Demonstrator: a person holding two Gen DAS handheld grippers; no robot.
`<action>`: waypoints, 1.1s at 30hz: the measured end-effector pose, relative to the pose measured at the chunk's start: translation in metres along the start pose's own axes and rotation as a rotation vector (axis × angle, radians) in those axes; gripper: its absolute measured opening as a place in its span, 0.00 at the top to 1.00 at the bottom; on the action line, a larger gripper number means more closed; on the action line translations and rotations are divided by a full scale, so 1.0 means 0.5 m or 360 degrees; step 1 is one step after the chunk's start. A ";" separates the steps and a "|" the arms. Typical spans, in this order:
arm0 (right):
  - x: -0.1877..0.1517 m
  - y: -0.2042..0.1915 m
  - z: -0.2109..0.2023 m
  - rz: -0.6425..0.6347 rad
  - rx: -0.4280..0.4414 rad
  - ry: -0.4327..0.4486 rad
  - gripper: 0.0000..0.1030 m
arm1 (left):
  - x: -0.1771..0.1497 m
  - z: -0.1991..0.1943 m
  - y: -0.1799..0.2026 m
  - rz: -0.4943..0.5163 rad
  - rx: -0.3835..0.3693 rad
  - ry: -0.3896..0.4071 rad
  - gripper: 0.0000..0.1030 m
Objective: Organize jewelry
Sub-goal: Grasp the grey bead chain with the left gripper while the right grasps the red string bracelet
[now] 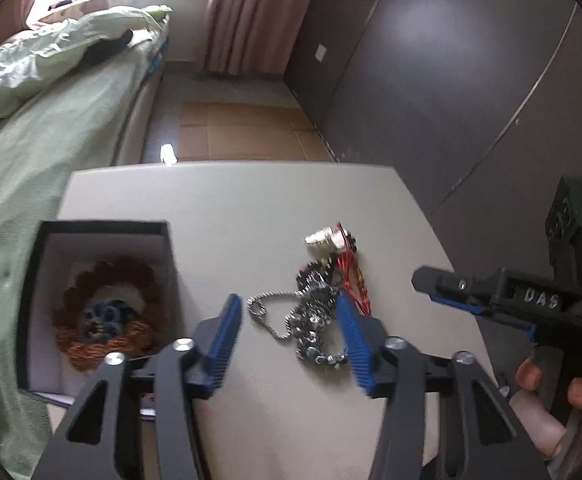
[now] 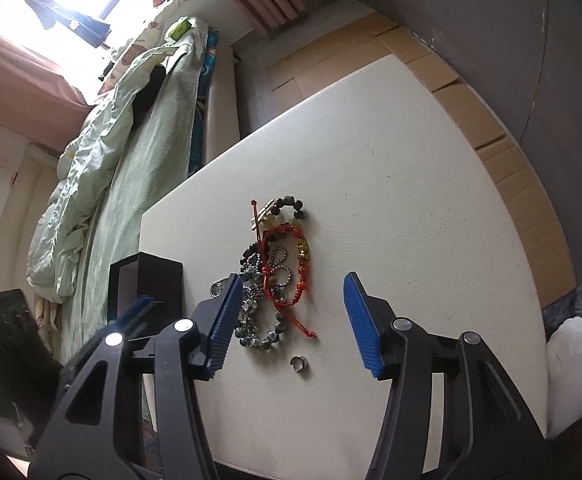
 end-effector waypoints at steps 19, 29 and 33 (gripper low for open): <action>0.007 0.002 0.085 -0.0085 -0.0108 -0.0071 0.69 | -0.033 0.128 0.022 0.0139 0.0011 -0.0140 0.76; -0.003 -0.020 0.120 -0.0228 -0.0233 -0.0097 0.69 | -0.031 0.151 0.019 0.0136 -0.0046 -0.0155 0.94; -0.006 -0.030 0.130 -0.0308 -0.0320 -0.0085 0.69 | -0.027 0.142 0.015 0.0111 -0.0054 -0.0152 0.94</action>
Point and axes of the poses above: each gripper's, at about its wrist camera, not at the fingertips, and z roughly the way its jaws point, y to its right, x to its top, the point moved 7 cm from there along z, roughly the way its jaws point, and after that the axes turned 7 degrees about y, right-handed, at the moved point
